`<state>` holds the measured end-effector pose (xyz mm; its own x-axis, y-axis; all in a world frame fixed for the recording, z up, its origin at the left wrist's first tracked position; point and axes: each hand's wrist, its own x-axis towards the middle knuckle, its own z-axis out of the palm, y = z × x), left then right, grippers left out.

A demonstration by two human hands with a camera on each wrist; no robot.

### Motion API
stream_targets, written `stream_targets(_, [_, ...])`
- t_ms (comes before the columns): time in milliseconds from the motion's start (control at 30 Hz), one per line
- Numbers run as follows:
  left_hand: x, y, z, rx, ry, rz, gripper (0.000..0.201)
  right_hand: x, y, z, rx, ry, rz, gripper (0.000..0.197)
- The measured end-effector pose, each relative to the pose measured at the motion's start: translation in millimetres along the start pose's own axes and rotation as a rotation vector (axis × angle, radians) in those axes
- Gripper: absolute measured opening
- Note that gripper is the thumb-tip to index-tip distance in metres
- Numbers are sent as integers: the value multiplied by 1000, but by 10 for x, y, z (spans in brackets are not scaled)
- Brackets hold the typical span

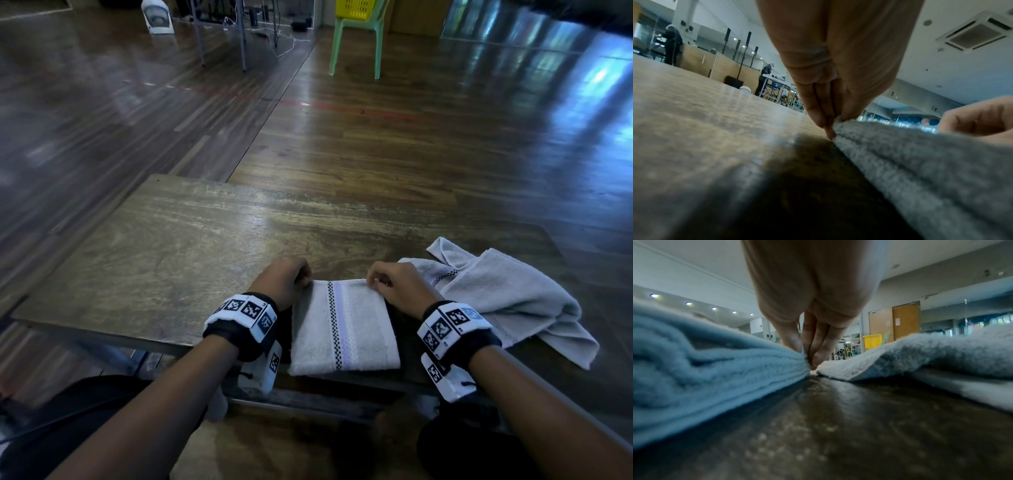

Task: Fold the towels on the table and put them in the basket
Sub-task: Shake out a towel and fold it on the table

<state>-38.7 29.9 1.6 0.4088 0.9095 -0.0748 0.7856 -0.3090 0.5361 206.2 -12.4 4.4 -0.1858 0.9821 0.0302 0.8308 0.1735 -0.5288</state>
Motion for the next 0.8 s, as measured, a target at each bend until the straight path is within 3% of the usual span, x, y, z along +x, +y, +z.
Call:
stream_targets(67, [-36,54,1,69,15,-3,14,-27,-28,29,-109,-8,-9,12])
stream_targets(233, [-274,279,156,329,120,200,24,-226,-209,173,-567,75,-133,15])
stream_targets(333, [-477,422,351,321,39,190,37,-343,-258,258,-539,-60,-72,39])
stream_targets(400, [-583,485,466,341,-57,140,62,-388,-257,273,-479,-98,-24,62])
stream_targets(500, [-586,472,599,384,-76,110,91,-424,-262,329,-408,-144,70,59])
stream_targets(667, [-477,405,665,354,-71,53,89,-432,-262,527,-359,-134,185,85])
stream_targets(800, [-414,357,649,280,-82,-2,70,-423,-241,564,-332,-122,257,59])
